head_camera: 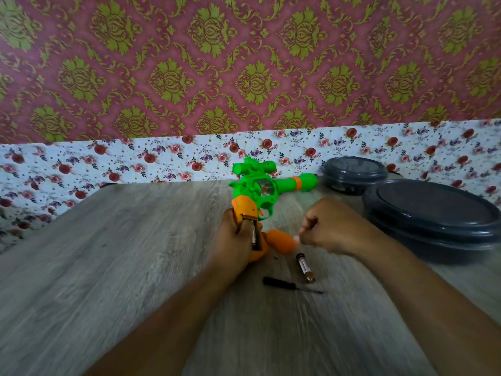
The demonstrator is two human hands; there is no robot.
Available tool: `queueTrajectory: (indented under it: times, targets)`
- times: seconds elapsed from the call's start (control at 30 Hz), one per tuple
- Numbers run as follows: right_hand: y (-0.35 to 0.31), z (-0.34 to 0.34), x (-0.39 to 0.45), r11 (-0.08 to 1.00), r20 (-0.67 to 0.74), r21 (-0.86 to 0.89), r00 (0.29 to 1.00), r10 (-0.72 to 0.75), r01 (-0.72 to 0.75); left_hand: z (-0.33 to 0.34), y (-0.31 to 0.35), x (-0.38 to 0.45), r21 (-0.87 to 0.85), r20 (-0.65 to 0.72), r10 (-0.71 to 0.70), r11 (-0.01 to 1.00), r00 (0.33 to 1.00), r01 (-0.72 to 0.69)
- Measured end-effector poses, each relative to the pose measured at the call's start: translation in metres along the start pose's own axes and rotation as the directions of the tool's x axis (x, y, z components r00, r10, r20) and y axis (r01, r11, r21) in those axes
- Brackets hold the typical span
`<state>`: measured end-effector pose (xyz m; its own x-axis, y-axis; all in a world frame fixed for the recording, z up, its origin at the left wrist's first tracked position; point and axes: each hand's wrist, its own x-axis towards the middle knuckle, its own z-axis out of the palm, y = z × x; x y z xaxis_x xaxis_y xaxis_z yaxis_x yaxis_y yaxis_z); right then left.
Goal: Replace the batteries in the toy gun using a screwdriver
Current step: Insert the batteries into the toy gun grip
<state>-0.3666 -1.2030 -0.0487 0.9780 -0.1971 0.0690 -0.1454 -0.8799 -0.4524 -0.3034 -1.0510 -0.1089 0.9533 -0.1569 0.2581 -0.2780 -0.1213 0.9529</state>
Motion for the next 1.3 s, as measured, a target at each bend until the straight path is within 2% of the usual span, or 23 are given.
queueTrajectory:
  times: [0.1, 0.17, 0.27, 0.4, 0.47, 0.53, 0.6, 0.77, 0.87, 0.9, 1.0, 1.13, 1.2, 1.3]
  targets:
    - [-0.002, -0.006, -0.011, 0.987, 0.272, -0.071, 0.950, 0.157, -0.142, -0.001, 0.001, 0.001, 0.013, 0.008, -0.009, 1.000, 1.000, 0.009]
    - [-0.004, -0.002, -0.014, 0.978, 0.339, -0.104, 0.918, 0.205, -0.180, 0.000, -0.001, 0.001, 0.030, 0.008, -0.008, 1.000, 1.000, 0.007]
    - [-0.007, 0.003, -0.014, 0.972, 0.348, -0.110, 0.907, 0.235, -0.209, 0.000, -0.003, 0.003, 0.057, -0.015, -0.016, 0.998, 1.000, 0.016]
    - [-0.011, 0.005, -0.014, 0.974, 0.259, -0.037, 0.939, 0.226, -0.224, 0.000, -0.002, 0.003, 0.048, -0.033, -0.027, 0.998, 0.999, 0.028]
    - [-0.011, 0.004, -0.010, 0.961, 0.167, 0.187, 0.970, 0.175, -0.206, -0.001, -0.003, 0.003, 0.037, -0.022, -0.020, 0.999, 1.000, 0.021]
    - [-0.011, 0.002, -0.007, 0.861, 0.122, 0.481, 0.985, 0.121, -0.165, -0.002, -0.004, 0.004, 0.026, -0.001, -0.017, 1.000, 1.000, 0.017]
    - [-0.012, 0.001, -0.008, 0.749, 0.105, 0.651, 0.992, 0.069, -0.121, -0.002, -0.002, 0.004, -0.001, 0.015, -0.027, 1.000, 1.000, 0.027]
    - [-0.019, 0.015, -0.011, 0.730, -0.022, 0.684, 0.999, 0.027, -0.005, -0.002, 0.001, 0.003, -0.036, 0.013, -0.026, 0.999, 1.000, 0.026]
    - [-0.027, 0.032, -0.012, 0.603, -0.106, 0.795, 0.993, 0.042, 0.059, -0.002, -0.002, 0.005, 0.012, -0.012, -0.049, 0.999, 0.999, 0.050]
    - [-0.029, 0.039, -0.011, 0.599, -0.149, 0.796, 0.988, 0.050, 0.090, -0.002, 0.000, 0.004, 0.012, -0.014, -0.051, 0.999, 0.999, 0.052]
    - [-0.036, 0.058, -0.012, 0.708, -0.273, 0.681, 0.962, 0.008, 0.187, -0.003, -0.002, 0.006, -0.008, -0.002, -0.085, 0.996, 0.996, 0.084]
    - [-0.037, 0.068, -0.013, 0.784, -0.338, 0.551, 0.935, -0.104, 0.286, -0.006, -0.003, 0.006, -0.010, 0.026, -0.078, 0.997, 0.997, 0.079]
    - [-0.035, 0.065, -0.014, 0.826, -0.331, 0.447, 0.922, -0.203, 0.343, -0.006, -0.003, 0.006, -0.021, 0.023, -0.091, 0.996, 0.996, 0.092]
    - [-0.033, 0.056, -0.017, 0.850, -0.216, 0.344, 0.914, -0.342, 0.399, -0.007, -0.004, 0.005, -0.054, 0.014, -0.091, 0.994, 0.996, 0.092]
